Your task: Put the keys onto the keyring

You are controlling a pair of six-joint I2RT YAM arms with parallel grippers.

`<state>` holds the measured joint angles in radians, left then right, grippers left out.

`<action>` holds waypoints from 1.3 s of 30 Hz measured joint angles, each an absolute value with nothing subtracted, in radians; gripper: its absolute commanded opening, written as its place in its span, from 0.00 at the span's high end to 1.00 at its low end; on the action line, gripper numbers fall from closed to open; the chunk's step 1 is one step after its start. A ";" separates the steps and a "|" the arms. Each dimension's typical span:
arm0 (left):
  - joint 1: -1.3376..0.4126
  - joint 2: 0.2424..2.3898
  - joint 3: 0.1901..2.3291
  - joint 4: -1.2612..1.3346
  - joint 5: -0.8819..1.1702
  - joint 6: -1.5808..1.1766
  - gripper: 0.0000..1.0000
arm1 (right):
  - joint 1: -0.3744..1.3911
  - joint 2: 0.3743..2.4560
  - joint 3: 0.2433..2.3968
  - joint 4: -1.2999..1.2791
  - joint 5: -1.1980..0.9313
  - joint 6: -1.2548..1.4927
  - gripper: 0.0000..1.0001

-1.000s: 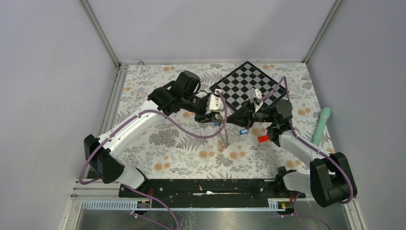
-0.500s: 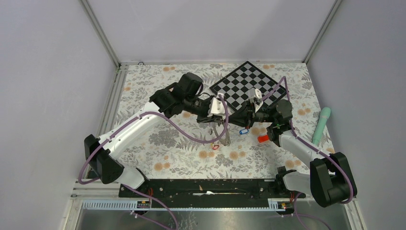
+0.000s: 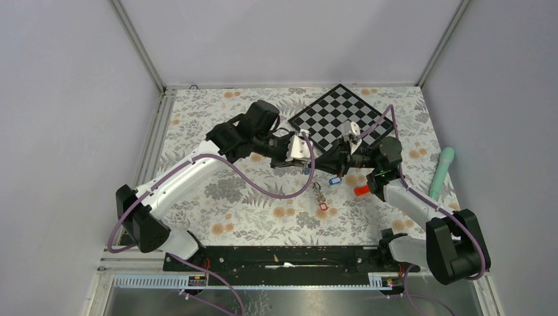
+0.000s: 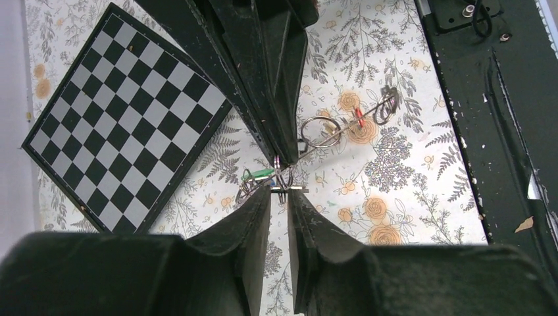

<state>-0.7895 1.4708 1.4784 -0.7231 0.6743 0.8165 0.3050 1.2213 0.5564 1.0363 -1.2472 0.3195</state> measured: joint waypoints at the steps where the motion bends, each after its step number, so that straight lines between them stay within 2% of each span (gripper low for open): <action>1: -0.789 1.471 1.478 -0.723 0.672 0.817 0.76 | 0.305 1.221 0.556 1.036 -1.247 0.319 1.00; 9: -0.789 1.471 1.465 -0.723 0.654 0.817 0.77 | 0.305 1.221 0.557 1.036 -1.247 0.319 1.00; 13: -0.789 1.473 1.463 -0.724 0.651 0.817 0.80 | 0.305 1.221 0.558 1.036 -1.247 0.319 1.00; 16: -0.789 1.475 1.463 -0.724 0.651 0.816 0.85 | 0.305 1.221 0.558 1.036 -1.247 0.319 1.00; 20: -0.789 1.475 1.463 -0.724 0.654 0.815 1.00 | 0.304 1.221 0.558 1.033 -1.245 0.319 1.00; 31: -0.793 1.475 1.429 -0.682 0.634 0.811 1.00 | 0.300 1.221 0.563 0.967 -1.192 0.328 1.00; 39: -0.838 1.472 1.396 -0.617 0.493 0.781 1.00 | 0.298 1.224 0.573 0.908 -1.133 0.350 1.00</action>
<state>-0.8375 1.4719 1.3960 -0.6170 0.4931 0.7807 0.2977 1.2240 0.5732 0.9081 -1.1328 0.3500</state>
